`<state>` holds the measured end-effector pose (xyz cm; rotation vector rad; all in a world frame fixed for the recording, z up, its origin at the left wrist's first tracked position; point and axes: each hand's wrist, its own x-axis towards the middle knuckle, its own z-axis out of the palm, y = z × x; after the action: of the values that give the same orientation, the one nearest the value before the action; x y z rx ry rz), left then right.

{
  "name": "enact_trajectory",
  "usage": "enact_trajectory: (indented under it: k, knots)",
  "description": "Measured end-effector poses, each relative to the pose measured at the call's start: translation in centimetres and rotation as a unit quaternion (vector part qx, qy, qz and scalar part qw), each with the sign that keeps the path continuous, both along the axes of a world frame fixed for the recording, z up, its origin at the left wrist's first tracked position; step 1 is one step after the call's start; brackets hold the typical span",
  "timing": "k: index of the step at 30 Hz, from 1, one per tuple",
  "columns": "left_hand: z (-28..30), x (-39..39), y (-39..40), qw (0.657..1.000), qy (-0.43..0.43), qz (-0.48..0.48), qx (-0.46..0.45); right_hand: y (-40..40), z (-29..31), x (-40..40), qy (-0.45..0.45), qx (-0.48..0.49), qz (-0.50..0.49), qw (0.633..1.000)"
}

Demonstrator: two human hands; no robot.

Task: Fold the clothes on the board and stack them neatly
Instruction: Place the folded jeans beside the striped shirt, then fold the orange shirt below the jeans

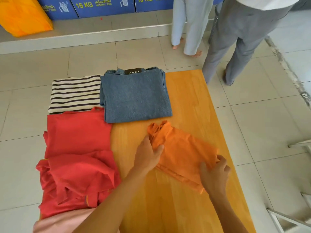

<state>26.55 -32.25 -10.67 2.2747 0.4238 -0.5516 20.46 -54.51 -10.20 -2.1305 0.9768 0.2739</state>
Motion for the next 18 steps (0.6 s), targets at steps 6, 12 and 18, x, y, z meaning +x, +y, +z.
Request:
enact_trajectory:
  k: [6, 12, 18]
  knots:
    - [0.4, -1.8, 2.2, 0.998, 0.054, 0.001, -0.033, 1.7, 0.0, 0.4, 0.001, 0.044, 0.008, 0.999]
    - [2.8, -2.9, 6.4, 0.991, -0.059, 0.090, -0.078, 4.2, 2.3, 4.7, -0.099, 0.071, 0.125, 0.985]
    - [4.0, -3.3, 10.8, 0.966, -0.113, 0.223, -0.068, 9.1, 2.8, 9.2, -0.192, 0.104, 0.209, 0.953]
